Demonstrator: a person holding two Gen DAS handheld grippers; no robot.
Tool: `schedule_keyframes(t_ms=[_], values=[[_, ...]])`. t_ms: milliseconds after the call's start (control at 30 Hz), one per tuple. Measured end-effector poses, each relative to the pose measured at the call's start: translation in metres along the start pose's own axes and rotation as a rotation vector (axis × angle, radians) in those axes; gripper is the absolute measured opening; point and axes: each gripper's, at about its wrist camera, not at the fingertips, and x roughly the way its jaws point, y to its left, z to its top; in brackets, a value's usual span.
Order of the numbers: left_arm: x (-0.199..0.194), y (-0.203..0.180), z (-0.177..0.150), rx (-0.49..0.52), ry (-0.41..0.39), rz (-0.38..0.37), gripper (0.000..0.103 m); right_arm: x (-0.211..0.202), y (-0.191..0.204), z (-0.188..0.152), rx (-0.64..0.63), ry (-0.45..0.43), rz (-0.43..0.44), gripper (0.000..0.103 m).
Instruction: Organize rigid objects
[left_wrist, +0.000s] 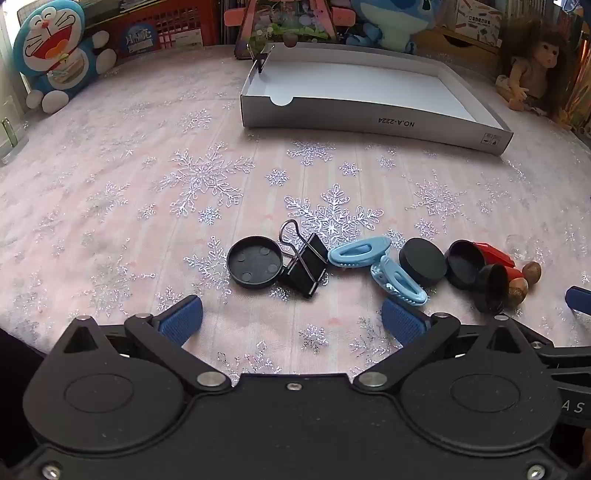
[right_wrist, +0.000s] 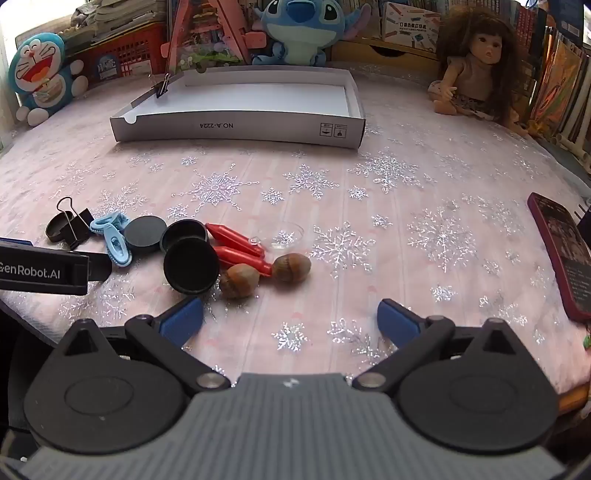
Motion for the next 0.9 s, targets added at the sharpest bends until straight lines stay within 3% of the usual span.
schedule_keyframes(t_ms=[900], values=[[-0.0021,-0.0014,0.0006,0.006,0.000,0.005,0.103,0.0000,0.0002,0.0001,-0.002,0.007,0.005,0.103]])
